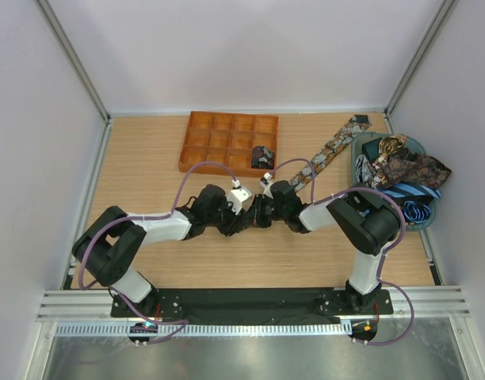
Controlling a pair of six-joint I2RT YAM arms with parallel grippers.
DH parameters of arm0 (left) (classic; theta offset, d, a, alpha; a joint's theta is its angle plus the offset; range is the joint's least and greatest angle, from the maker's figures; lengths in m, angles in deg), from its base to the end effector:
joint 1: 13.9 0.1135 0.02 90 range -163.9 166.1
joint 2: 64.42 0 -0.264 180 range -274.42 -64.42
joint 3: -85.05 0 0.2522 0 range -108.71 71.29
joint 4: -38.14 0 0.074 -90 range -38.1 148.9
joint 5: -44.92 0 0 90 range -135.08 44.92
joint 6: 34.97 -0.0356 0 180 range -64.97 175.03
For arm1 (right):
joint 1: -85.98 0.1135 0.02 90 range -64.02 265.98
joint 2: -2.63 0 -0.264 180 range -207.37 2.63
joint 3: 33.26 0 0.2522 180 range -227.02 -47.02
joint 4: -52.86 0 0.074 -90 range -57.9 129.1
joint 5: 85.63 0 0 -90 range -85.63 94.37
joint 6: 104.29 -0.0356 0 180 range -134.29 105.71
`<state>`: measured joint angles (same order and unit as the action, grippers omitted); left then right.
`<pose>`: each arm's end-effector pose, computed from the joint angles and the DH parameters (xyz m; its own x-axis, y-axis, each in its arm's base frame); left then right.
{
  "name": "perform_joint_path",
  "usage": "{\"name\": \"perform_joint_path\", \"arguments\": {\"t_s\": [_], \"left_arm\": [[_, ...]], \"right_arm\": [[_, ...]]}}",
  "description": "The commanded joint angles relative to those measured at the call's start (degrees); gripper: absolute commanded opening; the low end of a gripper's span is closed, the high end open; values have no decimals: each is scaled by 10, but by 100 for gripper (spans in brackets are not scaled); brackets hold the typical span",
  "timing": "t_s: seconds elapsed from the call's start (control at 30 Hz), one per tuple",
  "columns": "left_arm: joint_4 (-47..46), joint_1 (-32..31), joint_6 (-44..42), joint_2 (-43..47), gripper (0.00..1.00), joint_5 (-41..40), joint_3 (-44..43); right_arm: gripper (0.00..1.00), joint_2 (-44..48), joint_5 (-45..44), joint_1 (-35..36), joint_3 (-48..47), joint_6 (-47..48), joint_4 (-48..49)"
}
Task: Roll the ties
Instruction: Roll the tie
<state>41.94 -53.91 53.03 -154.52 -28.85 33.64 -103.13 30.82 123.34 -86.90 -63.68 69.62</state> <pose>0.2212 -0.1986 0.1468 -0.4900 0.4550 -0.7435 0.7927 0.5874 -0.1629 0.2550 0.2146 0.1072 -0.9310 0.1443 -0.3351 -0.1924 0.5863 0.7869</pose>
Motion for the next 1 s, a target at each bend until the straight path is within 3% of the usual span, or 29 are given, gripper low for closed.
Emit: {"name": "perform_joint_path", "arguments": {"t_s": [0.0, 0.2, 0.33, 0.47, 0.63, 0.97], "left_arm": [[2, 1, -3, 24, 34, 7, -8], [-29, 1, 14, 100, 28, 28, 26], [-39, 1, 12, 114, 16, 51, 31], [-1, 1, 15, 66, 1, 44, 2], [42, 1, 32, 10, 0, 32, -26], [57, 1, 70, 19, 0, -5, -13]], "right_arm": [[2, 5, -37, -1, 3, 32, -45], [2, 4, -36, -1, 5, 33, -46], [2, 5, -34, -1, 6, 30, -43], [2, 10, -34, -1, 6, 31, -43], [2, 12, -36, -1, 5, 29, -46], [3, 12, -37, -1, 6, 28, -42]]}}
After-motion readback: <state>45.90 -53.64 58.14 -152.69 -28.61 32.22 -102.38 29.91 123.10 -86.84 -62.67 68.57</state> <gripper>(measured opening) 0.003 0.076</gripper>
